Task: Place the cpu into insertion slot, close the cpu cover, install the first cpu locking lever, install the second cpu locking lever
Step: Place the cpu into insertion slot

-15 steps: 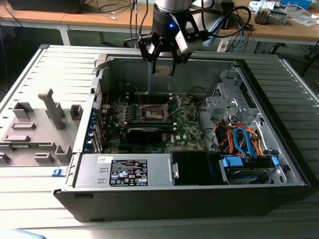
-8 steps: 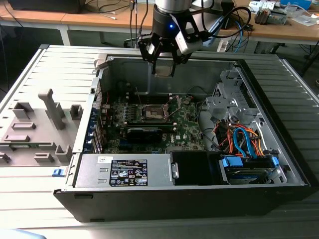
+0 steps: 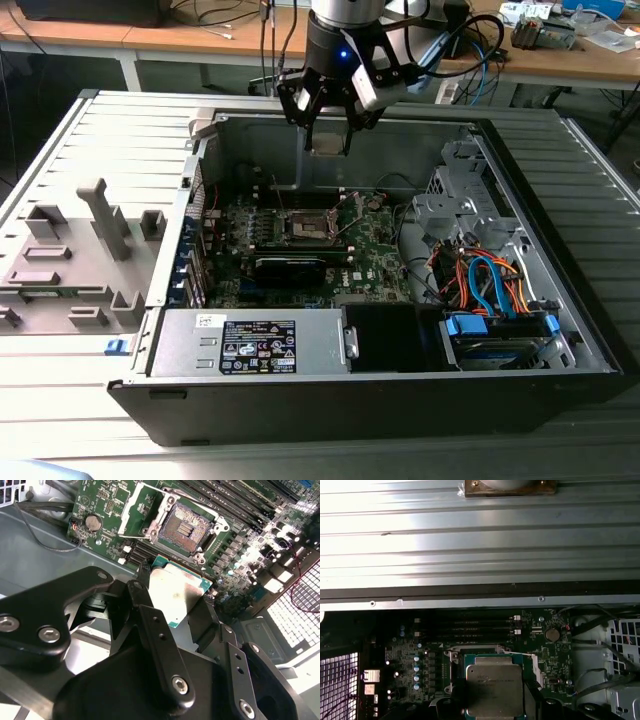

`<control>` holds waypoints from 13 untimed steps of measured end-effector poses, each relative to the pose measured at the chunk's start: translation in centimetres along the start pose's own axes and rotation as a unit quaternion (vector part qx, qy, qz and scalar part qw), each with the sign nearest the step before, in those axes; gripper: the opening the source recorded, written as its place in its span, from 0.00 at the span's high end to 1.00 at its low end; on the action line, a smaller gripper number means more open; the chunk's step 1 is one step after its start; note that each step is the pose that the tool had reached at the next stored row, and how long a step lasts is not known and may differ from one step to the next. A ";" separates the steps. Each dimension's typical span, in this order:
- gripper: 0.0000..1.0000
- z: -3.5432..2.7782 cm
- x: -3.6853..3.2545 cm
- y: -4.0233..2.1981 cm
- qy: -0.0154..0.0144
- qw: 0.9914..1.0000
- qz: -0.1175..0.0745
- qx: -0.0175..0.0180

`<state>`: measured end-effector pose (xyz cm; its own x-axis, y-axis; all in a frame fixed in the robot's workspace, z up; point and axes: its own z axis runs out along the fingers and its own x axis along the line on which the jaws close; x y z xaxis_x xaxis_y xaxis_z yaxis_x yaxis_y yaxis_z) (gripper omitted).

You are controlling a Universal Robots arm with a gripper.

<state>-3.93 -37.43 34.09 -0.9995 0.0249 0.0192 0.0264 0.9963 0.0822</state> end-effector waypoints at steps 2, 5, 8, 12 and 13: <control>0.45 0.01 0.00 -0.04 0.000 1.000 0.000 0.000; 0.45 0.03 0.00 -0.09 0.000 1.000 0.000 0.000; 0.45 0.03 0.00 -0.12 0.000 1.000 0.000 0.000; 0.45 0.05 -0.01 -0.19 0.000 1.000 0.000 0.000; 0.45 0.06 -0.01 -0.21 0.000 1.000 0.000 0.000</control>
<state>-3.93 -37.64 34.02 -0.9995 0.0249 0.0191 0.0264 0.9963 0.0822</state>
